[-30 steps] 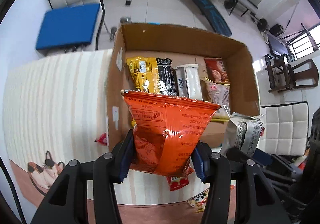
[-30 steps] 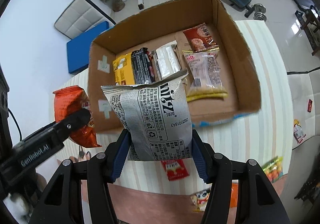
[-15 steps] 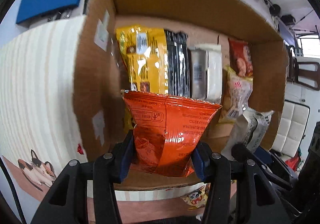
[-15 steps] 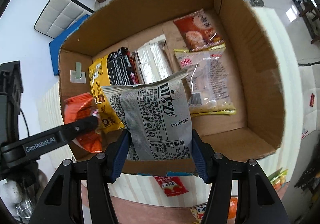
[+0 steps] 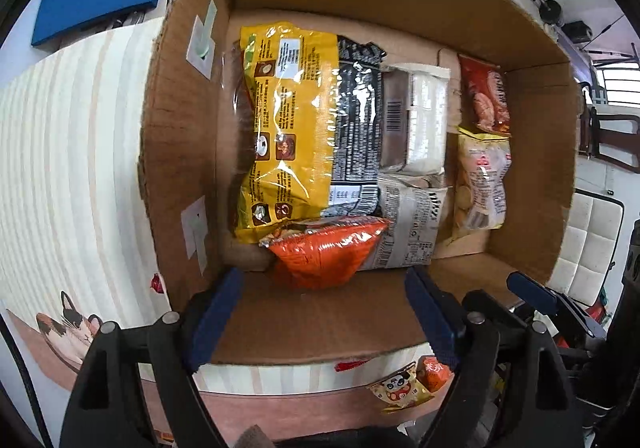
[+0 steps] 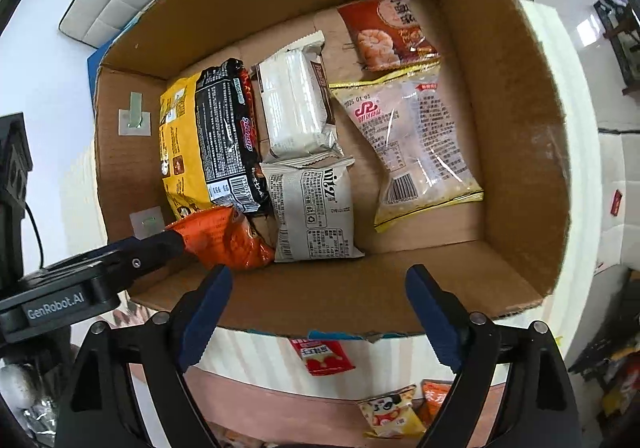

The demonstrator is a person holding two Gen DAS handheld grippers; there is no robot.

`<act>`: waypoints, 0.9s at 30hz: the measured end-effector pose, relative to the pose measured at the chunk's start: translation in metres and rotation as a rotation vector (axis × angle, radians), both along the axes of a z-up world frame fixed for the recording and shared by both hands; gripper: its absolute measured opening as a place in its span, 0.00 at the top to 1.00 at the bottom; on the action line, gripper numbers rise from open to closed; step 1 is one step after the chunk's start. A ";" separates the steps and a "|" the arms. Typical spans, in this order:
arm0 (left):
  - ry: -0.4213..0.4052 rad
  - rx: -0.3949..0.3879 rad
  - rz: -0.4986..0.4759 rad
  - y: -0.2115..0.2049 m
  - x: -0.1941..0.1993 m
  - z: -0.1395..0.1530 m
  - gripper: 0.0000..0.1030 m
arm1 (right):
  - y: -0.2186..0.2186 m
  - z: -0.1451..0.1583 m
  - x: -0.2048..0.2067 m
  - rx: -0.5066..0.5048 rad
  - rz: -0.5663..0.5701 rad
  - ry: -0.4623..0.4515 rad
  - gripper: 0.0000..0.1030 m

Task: Organize snacks
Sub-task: 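Open both tools to drop the orange and Wiz bags into the box, then grasp the yellow panda bag with the left tool while the right grasps the orange Qin bag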

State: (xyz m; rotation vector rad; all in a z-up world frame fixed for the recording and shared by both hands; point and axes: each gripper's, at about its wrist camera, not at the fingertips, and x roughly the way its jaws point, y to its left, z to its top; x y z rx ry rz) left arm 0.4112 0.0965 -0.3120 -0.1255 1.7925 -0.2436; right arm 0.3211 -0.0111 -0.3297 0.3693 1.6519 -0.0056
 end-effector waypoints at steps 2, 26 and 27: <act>-0.025 -0.010 0.001 0.000 -0.006 0.011 0.19 | 0.004 0.008 -0.003 -0.018 0.021 -0.027 0.11; -0.382 0.027 -0.033 -0.007 -0.164 0.080 0.19 | -0.030 0.050 -0.171 -0.059 -0.002 -0.144 0.10; -0.350 0.019 -0.047 -0.012 -0.175 0.071 0.19 | -0.035 0.044 -0.181 -0.059 -0.014 -0.129 0.10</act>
